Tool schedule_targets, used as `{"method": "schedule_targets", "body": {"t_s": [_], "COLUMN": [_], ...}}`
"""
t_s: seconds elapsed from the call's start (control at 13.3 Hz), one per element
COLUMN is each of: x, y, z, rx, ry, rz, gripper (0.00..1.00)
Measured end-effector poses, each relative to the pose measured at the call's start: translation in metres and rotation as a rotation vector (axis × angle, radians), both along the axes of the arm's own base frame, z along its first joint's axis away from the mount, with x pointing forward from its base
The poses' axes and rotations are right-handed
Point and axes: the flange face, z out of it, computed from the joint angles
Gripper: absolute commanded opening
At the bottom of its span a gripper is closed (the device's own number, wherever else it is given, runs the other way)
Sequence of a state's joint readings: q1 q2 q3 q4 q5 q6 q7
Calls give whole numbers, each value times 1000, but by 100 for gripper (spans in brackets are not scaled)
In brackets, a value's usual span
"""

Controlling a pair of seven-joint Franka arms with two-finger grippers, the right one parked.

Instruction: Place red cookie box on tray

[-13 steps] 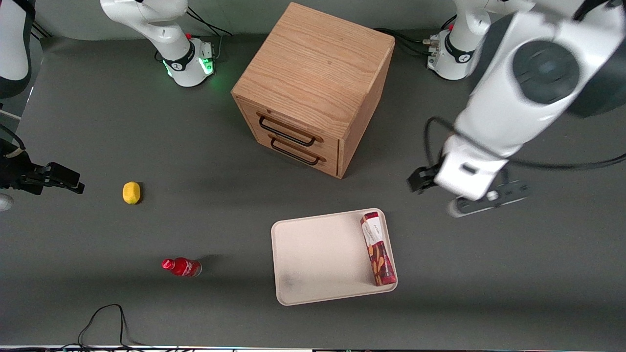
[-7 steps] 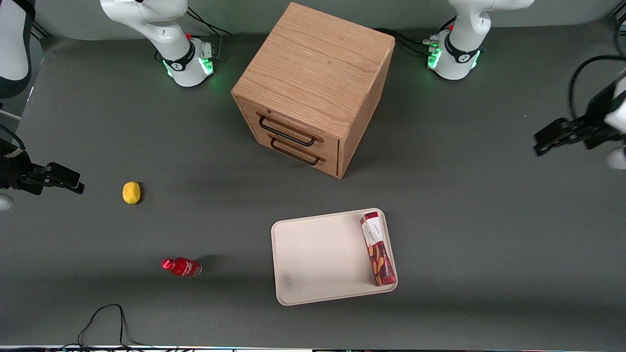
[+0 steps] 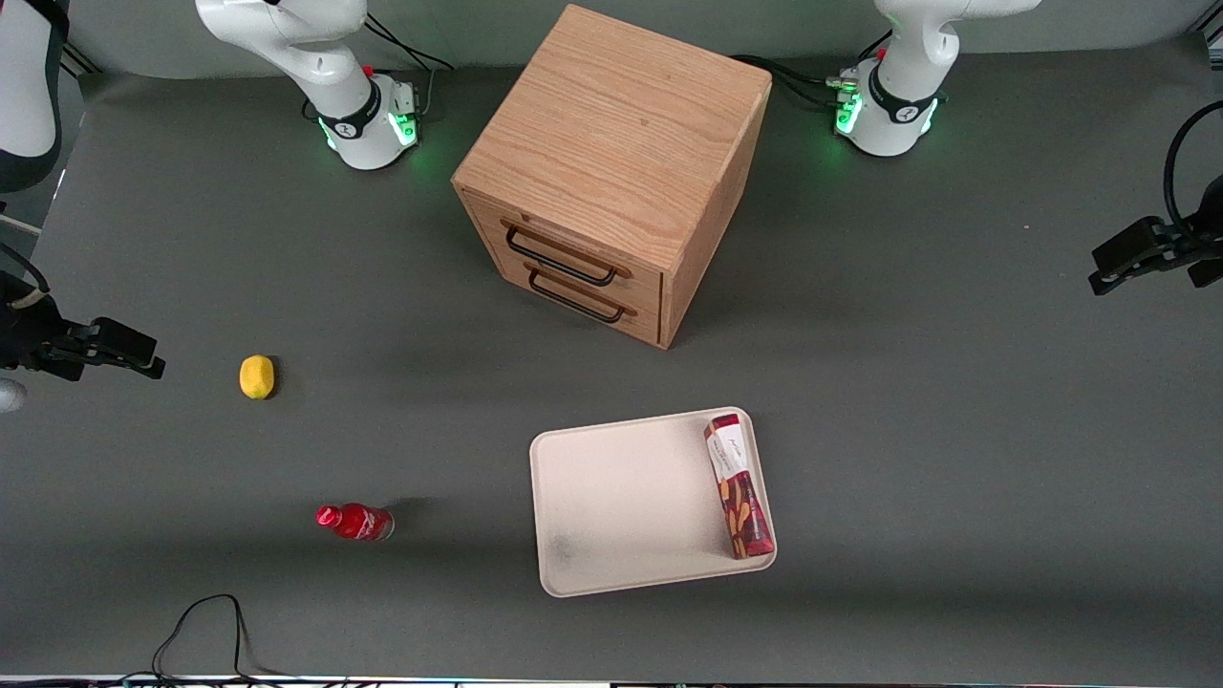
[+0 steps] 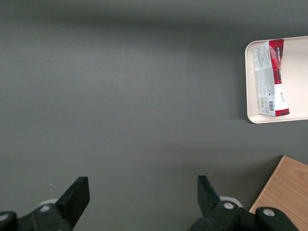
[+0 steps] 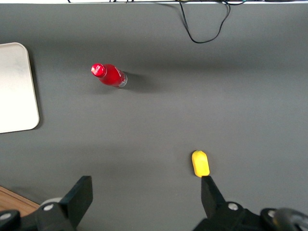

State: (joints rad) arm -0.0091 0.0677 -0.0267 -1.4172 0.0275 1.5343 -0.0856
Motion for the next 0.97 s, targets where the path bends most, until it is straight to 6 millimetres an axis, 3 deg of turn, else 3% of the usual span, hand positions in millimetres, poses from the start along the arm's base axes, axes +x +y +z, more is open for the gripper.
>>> {"method": "schedule_targets", "body": {"t_s": [0.3,0.6,0.97], "x": [-8,-21,-25], "y": [-10,-10,-10], "z": [-4,4,-2], "rx": [-4,-9,-26], "ry": [-30,-25,10], "rz": [-18,-17,-15], "gripper": [100,100,100]}}
